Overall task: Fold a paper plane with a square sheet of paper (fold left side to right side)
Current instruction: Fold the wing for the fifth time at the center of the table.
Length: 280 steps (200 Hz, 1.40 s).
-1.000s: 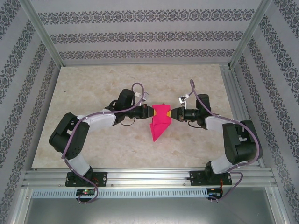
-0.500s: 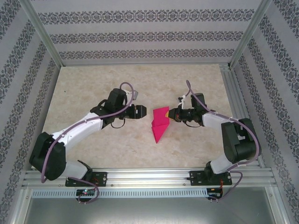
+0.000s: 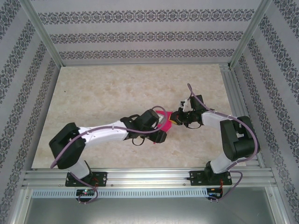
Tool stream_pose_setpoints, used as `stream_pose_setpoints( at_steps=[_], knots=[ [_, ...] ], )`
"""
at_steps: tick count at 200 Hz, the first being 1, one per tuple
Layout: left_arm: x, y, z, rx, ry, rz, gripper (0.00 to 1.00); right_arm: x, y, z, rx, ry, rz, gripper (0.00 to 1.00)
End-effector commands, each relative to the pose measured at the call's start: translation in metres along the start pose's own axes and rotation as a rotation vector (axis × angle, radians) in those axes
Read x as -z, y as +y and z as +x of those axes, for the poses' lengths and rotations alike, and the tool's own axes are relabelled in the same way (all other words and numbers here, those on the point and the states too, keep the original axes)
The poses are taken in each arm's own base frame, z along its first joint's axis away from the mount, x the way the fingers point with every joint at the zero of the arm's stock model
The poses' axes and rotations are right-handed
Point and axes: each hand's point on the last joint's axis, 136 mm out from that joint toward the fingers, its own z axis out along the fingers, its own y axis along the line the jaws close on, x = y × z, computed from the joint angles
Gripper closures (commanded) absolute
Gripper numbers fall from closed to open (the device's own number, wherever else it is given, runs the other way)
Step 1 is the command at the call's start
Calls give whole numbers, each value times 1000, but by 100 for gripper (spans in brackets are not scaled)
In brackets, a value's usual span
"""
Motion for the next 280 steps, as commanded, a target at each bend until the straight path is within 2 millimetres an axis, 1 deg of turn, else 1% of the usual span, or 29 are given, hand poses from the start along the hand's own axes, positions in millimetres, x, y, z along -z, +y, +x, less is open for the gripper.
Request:
stream_pose_setpoints(
  at_steps=[1,38,62,90,112,166,212,237,280],
  knots=[
    [-6,4,-7,-55,-3,-96,39,0,3,-4,-12,-7,22,98],
    [-18,16,-7,-49,11,-160,39,-3,9,-5,-3,4,24,98],
    [-24,21,-2,-51,29,-178,38,-6,12,-5,-2,13,30,96],
    [-27,26,1,-57,35,-192,38,-11,15,-6,-3,24,42,95],
    [-28,33,3,-56,36,-225,38,-13,18,-6,5,29,49,95],
    [-35,49,9,-50,47,-293,39,-19,19,-1,8,53,73,94],
    [-42,56,15,-48,64,-322,43,-21,19,-1,7,59,89,94],
    [-47,59,19,-46,79,-322,48,-22,17,0,4,65,99,92],
    [-49,60,20,-41,77,-323,55,-25,15,1,12,76,111,88]
  ],
)
